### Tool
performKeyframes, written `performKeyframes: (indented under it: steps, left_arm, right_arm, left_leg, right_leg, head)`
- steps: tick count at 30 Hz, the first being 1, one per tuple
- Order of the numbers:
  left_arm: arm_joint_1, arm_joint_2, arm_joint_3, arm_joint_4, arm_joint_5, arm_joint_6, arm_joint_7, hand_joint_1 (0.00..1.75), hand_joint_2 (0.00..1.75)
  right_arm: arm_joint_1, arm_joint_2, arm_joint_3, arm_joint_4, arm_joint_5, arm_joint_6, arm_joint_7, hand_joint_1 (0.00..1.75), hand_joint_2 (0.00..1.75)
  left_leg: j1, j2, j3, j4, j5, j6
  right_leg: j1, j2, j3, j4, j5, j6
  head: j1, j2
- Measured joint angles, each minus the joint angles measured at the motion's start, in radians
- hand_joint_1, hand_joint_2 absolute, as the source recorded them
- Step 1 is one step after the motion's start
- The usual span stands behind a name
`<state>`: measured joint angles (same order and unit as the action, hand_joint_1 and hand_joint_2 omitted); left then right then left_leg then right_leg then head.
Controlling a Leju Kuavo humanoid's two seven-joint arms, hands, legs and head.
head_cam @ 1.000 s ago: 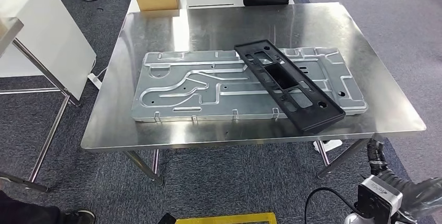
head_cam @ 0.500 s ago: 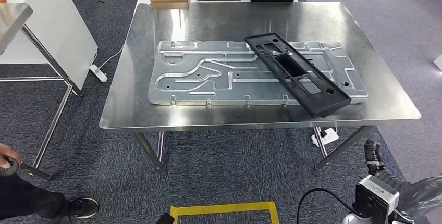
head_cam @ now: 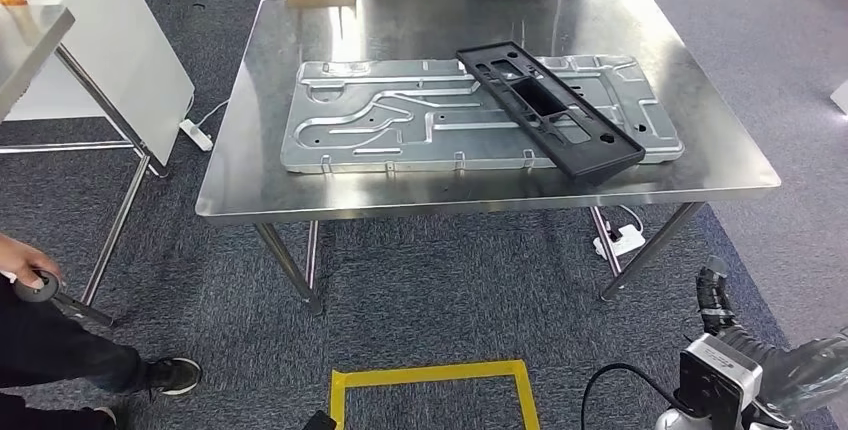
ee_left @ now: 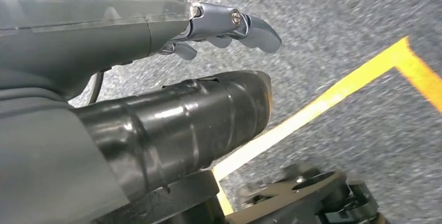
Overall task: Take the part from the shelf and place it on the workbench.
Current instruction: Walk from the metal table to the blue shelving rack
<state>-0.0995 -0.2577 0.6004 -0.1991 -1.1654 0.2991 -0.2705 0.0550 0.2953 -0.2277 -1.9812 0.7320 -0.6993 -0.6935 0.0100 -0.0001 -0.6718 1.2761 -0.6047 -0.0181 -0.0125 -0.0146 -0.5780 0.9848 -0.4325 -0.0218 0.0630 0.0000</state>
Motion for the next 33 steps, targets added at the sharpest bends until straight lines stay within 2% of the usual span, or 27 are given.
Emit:
performKeyframes:
  steps: [1, 3, 4, 5, 6, 7, 9, 10, 11, 13, 14, 15, 16, 17, 18, 20, 21, 22, 24, 25, 26, 28, 29, 30, 31, 32, 33]
  left_arm:
    - [0.0, 0.001, 0.0, 0.0, 0.0, 0.0, 0.0, 0.0, 0.0]
    - [0.0, 0.003, 0.0, 0.0, 0.0, 0.0, 0.0, 0.0, 0.0]
    - [-0.001, 0.004, 0.0, 0.0, 0.0, 0.0, 0.0, 0.0, 0.0]
    - [-0.002, 0.004, 0.0, 0.0, 0.0, 0.0, 0.0, 0.0, 0.0]
    - [-0.002, 0.004, 0.0, 0.0, 0.0, 0.0, 0.0, 0.0, 0.0]
    - [-0.001, 0.004, 0.0, 0.0, 0.0, -0.001, 0.0, 0.0, 0.0]
    - [0.0, 0.004, 0.0, 0.0, 0.0, -0.001, -0.001, 0.0, 0.0]
    - [0.001, 0.004, 0.0, 0.0, -0.001, -0.001, -0.001, 0.0, 0.0]
    - [0.001, 0.004, 0.0, 0.0, -0.001, -0.001, -0.002, 0.0, 0.0]
    - [0.001, 0.005, 0.001, 0.0, -0.001, -0.001, -0.002, 0.0, 0.0]
    - [0.002, 0.005, 0.001, 0.0, -0.001, -0.001, -0.002, 0.0, 0.0]
    - [0.002, 0.005, 0.001, 0.0, -0.001, -0.001, -0.002, 0.0, 0.0]
    - [0.003, 0.005, 0.001, 0.0, -0.001, -0.001, -0.002, 0.0, 0.0]
    - [0.003, 0.005, 0.001, 0.0, -0.001, -0.001, -0.002, 0.0, 0.0]
    - [0.004, 0.005, 0.001, 0.0, -0.001, -0.001, -0.002, 0.0, 0.0]
    - [0.004, 0.004, 0.001, 0.0, -0.001, -0.002, -0.003, 0.0, 0.0]
    - [0.004, 0.003, 0.001, 0.0, -0.001, -0.002, -0.004, 0.0, 0.0]
    - [0.004, 0.003, 0.001, 0.0, -0.001, -0.002, -0.004, 0.0, 0.0]
    - [0.004, 0.003, 0.001, 0.0, -0.002, -0.003, -0.004, 0.0, 0.0]
    - [0.005, 0.003, 0.001, 0.0, -0.002, -0.003, -0.004, 0.0, 0.0]
    - [0.006, 0.004, 0.001, 0.0, -0.002, -0.003, -0.004, 0.0, 0.0]
    - [0.006, 0.004, 0.001, 0.0, -0.002, -0.003, -0.004, 0.0, 0.0]
    - [0.007, 0.004, 0.001, 0.0, -0.001, -0.003, -0.004, 0.0, 0.0]
    - [0.007, 0.004, 0.001, 0.0, -0.001, -0.003, -0.004, 0.0, 0.0]
    - [0.007, 0.004, 0.001, 0.0, -0.001, -0.003, -0.004, 0.0, 0.0]
    - [0.007, 0.005, 0.001, 0.0, -0.001, -0.003, -0.004, 0.0, 0.0]
    - [0.007, 0.005, 0.001, 0.0, -0.001, -0.003, -0.004, 0.0, 0.0]
  right_arm:
    - [0.0, 0.0, 0.0, 0.002, 0.0, 0.0, 0.0, 0.0, 1.75]
    - [0.001, 0.0, 0.0, 0.004, 0.0, 0.0, 0.0, 0.0, 1.75]
    - [0.002, 0.0, 0.0, 0.005, 0.0, 0.0, 0.0, 0.0, 1.75]
    - [0.002, 0.0, 0.0, 0.005, 0.0, 0.0, 0.0, 0.0, 1.75]
    - [0.003, 0.0, 0.0, 0.005, 0.001, 0.0, -0.001, 0.0, 1.75]
    - [0.003, 0.0, 0.0, 0.006, 0.001, 0.0, -0.001, 0.0, 1.75]
    - [0.005, 0.0, 0.0, 0.007, 0.002, 0.0, -0.001, 0.0, 1.75]
    - [0.007, 0.0, 0.0, 0.008, 0.002, 0.0, -0.001, 0.0, 1.75]
    - [0.008, 0.0, 0.0, 0.009, 0.001, 0.0, -0.001, 0.0, 1.75]
    - [0.01, 0.0, 0.0, 0.011, -0.001, 0.0, -0.001, 0.0, 1.75]
    - [0.011, 0.0, 0.0, 0.013, -0.001, 0.0, -0.001, 0.0, 1.75]
    - [0.013, 0.0, 0.0, 0.014, -0.002, 0.0, -0.001, 0.0, 1.75]
    - [0.015, 0.0, 0.0, 0.016, -0.002, 0.0, -0.001, 0.0, 1.75]
    - [0.016, 0.0, 0.0, 0.017, -0.002, 0.0, -0.001, 0.0, 1.75]
    - [0.016, 0.0, 0.0, 0.017, -0.002, 0.0, -0.001, 0.0, 1.75]
    - [0.016, 0.0, 0.0, 0.017, -0.001, 0.0, -0.001, 0.0, 1.75]
    - [0.016, 0.0, 0.0, 0.017, -0.001, 0.0, -0.001, 0.0, 1.75]
    - [0.016, 0.0, 0.0, 0.017, -0.001, 0.0, -0.001, 0.0, 1.75]
    - [0.015, 0.0, 0.0, 0.018, -0.001, 0.0, -0.001, 0.0, 1.75]
    - [0.015, 0.0, 0.0, 0.018, -0.001, 0.0, -0.001, 0.0, 1.75]
    - [0.015, 0.001, 0.0, 0.018, -0.001, 0.0, -0.001, 0.0, 1.75]
    - [0.015, 0.002, 0.0, 0.019, -0.002, 0.0, -0.001, 0.0, 1.75]
    - [0.015, 0.002, 0.0, 0.021, -0.002, 0.0, -0.001, 0.0, 1.75]
    - [0.015, 0.002, 0.0, 0.022, -0.002, 0.0, -0.001, 0.0, 1.75]
    - [0.015, 0.002, 0.0, 0.024, -0.003, 0.0, -0.001, 0.0, 1.75]
    - [0.015, 0.002, 0.0, 0.025, -0.004, 0.0, -0.001, 0.0, 1.75]
    - [0.015, 0.002, 0.0, 0.025, -0.005, 0.0, 0.0, 0.0, 1.75]
  left_leg:
    - [0.004, 0.0, 0.017, 0.004, 0.023, -0.005]
    - [0.012, 0.0, 0.098, -0.082, 0.081, -0.014]
    - [0.013, 0.0, 0.151, -0.154, 0.082, -0.016]
    - [0.013, -0.002, 0.191, -0.214, 0.072, -0.012]
    - [0.011, -0.003, 0.215, -0.254, 0.056, -0.005]
    - [0.007, -0.004, 0.223, -0.272, 0.048, 0.004]
    - [0.006, -0.001, 0.209, -0.273, 0.061, 0.028]
    - [0.006, 0.003, 0.2, -0.274, 0.072, 0.039]
    - [0.007, 0.005, 0.188, -0.275, 0.083, 0.049]
    - [0.004, 0.009, 0.162, -0.274, 0.105, 0.059]
    - [0.002, 0.01, 0.148, -0.272, 0.116, 0.061]
    - [-0.001, 0.01, 0.133, -0.27, 0.127, 0.062]
    - [-0.003, 0.011, 0.119, -0.268, 0.136, 0.062]
    - [-0.005, 0.011, 0.104, -0.265, 0.145, 0.061]
    - [-0.007, 0.01, 0.093, -0.262, 0.153, 0.06]
    - [-0.01, 0.009, 0.079, -0.258, 0.165, 0.054]
    - [-0.01, 0.009, 0.076, -0.258, 0.172, 0.048]
    - [-0.01, 0.01, 0.073, -0.259, 0.179, 0.042]
    - [-0.009, 0.01, 0.067, -0.258, 0.185, 0.029]
    - [-0.008, 0.009, 0.06, -0.247, 0.168, 0.022]
    - [-0.008, 0.008, 0.049, -0.22, 0.135, 0.017]
    - [-0.005, 0.007, 0.016, -0.114, 0.041, 0.009]
    - [-0.004, 0.007, 0.001, -0.053, 0.008, 0.005]
    - [-0.002, 0.007, -0.004, -0.007, -0.002, 0.002]
    - [0.0, 0.007, 0.005, 0.01, 0.011, -0.001]
    - [0.002, 0.007, 0.031, -0.009, 0.04, -0.003]
    - [0.004, 0.007, 0.074, -0.059, 0.068, -0.004]
  right_leg:
    - [-0.002, -0.001, -0.018, 0.005, 0.01, 0.004]
    - [-0.007, -0.001, -0.055, 0.023, 0.027, 0.015]
    - [-0.008, -0.001, -0.07, 0.035, 0.032, 0.021]
    - [-0.008, -0.001, -0.08, 0.045, 0.037, 0.028]
    - [-0.006, -0.001, -0.085, 0.052, 0.043, 0.034]
    - [-0.005, -0.001, -0.087, 0.054, 0.05, 0.04]
    - [-0.008, -0.001, -0.09, 0.056, 0.053, 0.054]
    - [-0.011, 0.001, -0.097, 0.07, 0.031, 0.058]
    - [-0.012, 0.002, -0.108, 0.101, -0.009, 0.061]
    - [-0.012, 0.005, -0.133, 0.211, -0.114, 0.064]
    - [-0.011, 0.005, -0.141, 0.268, -0.144, 0.065]
    - [-0.011, 0.006, -0.139, 0.308, -0.149, 0.065]
    - [-0.01, 0.006, -0.125, 0.317, -0.131, 0.063]
    - [-0.009, 0.007, -0.093, 0.292, -0.103, 0.059]
    - [-0.007, 0.008, -0.046, 0.237, -0.081, 0.052]
    - [0.001, 0.01, 0.051, 0.099, -0.078, 0.036]
    - [0.005, 0.01, 0.079, 0.051, -0.087, 0.031]
    - [0.008, 0.01, 0.09, 0.026, -0.094, 0.028]
    - [0.006, 0.008, 0.085, 0.01, -0.082, 0.022]
    - [0.003, 0.007, 0.079, 0.005, -0.072, 0.016]
    - [0.0, 0.005, 0.07, 0.0, -0.06, 0.01]
    - [-0.001, 0.003, 0.045, -0.001, -0.039, 0.002]
    - [0.0, 0.002, 0.03, 0.002, -0.029, 0.002]
    - [0.0, 0.001, 0.013, 0.006, -0.02, 0.003]
    - [0.0, 0.001, -0.004, 0.011, -0.01, 0.005]
    - [-0.001, 0.0, -0.021, 0.018, -0.002, 0.008]
    - [-0.003, 0.0, -0.037, 0.026, 0.005, 0.013]
  head:
    - [0.0, 0.0]
    - [0.0, 0.0]
    - [-0.001, 0.0]
    - [-0.001, 0.0]
    - [-0.001, 0.0]
    - [0.0, 0.0]
    - [0.001, 0.0]
    - [0.001, 0.0]
    - [0.001, 0.0]
    - [0.001, 0.0]
    - [0.001, 0.0]
    - [0.0, 0.0]
    - [0.0, 0.0]
    - [0.0, 0.0]
    - [0.0, 0.0]
    - [0.0, 0.0]
    - [0.0, 0.0]
    - [0.0, 0.0]
    - [0.0, 0.0]
    - [0.0, 0.0]
    - [-0.001, 0.0]
    - [-0.002, 0.0]
    - [-0.003, 0.0]
    - [-0.002, 0.0]
    - [-0.003, 0.0]
    - [-0.003, 0.0]
    - [-0.003, 0.0]
